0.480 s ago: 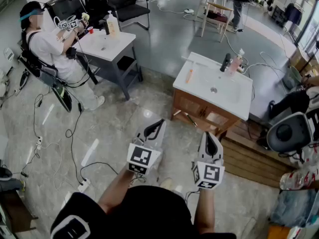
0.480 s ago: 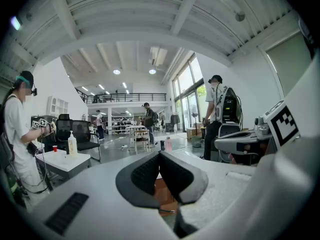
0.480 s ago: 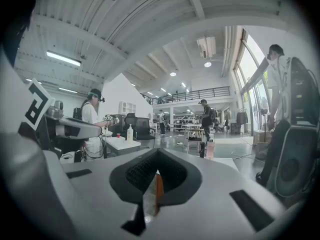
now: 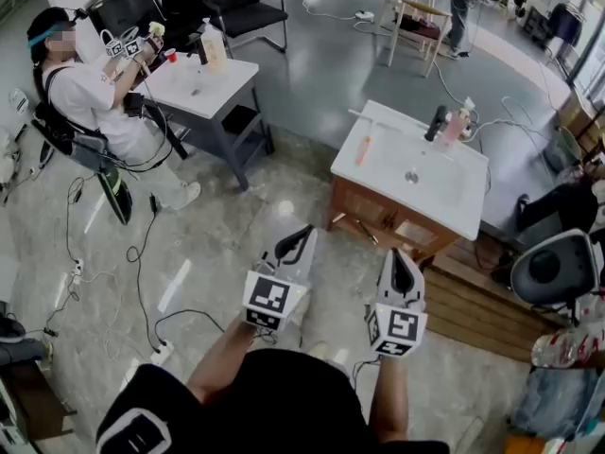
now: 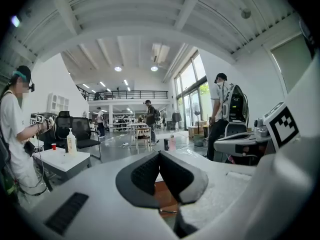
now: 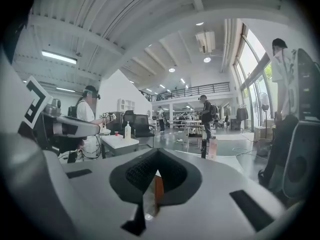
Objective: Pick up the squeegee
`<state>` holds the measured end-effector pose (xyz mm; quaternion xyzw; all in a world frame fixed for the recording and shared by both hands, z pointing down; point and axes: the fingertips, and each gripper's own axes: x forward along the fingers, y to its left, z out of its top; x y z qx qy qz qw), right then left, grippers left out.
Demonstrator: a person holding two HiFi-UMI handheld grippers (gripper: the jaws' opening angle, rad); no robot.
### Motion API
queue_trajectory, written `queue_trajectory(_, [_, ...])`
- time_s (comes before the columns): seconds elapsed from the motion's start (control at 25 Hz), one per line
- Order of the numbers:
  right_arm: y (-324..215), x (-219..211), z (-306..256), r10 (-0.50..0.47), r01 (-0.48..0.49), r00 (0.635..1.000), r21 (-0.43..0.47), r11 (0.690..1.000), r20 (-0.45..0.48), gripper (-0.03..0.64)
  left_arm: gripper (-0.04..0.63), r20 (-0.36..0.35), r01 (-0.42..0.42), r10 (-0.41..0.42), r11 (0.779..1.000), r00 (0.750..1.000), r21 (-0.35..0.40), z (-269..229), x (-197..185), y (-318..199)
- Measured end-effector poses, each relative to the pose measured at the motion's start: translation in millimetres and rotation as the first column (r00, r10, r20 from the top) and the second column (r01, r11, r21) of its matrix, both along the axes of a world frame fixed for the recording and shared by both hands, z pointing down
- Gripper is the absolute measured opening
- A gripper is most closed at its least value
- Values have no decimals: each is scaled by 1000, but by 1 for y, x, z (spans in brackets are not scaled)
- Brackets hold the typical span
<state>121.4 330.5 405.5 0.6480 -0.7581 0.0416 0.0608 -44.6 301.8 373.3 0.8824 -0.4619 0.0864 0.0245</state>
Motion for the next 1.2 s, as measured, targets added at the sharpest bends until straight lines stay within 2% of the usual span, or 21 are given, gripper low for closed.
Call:
queue_trajectory(0.4, [-81,-12,-5,16,-16,1000,-9,1000,-5,-2,2,-7,-18,18,1000,1000,-12,0,-11,-85])
queue_trajectory(0.8, [-157,-25,-4,75,-76,997,-1,997,-17,-2,2,-14,-77,77,997,997,2,0,-24,-171])
queue_trajectory(1.2, [-207,-39,-1,115,-116,993,-10,993,-25,-3,2,-17,-116,116,993,993,0,6,-35,-228])
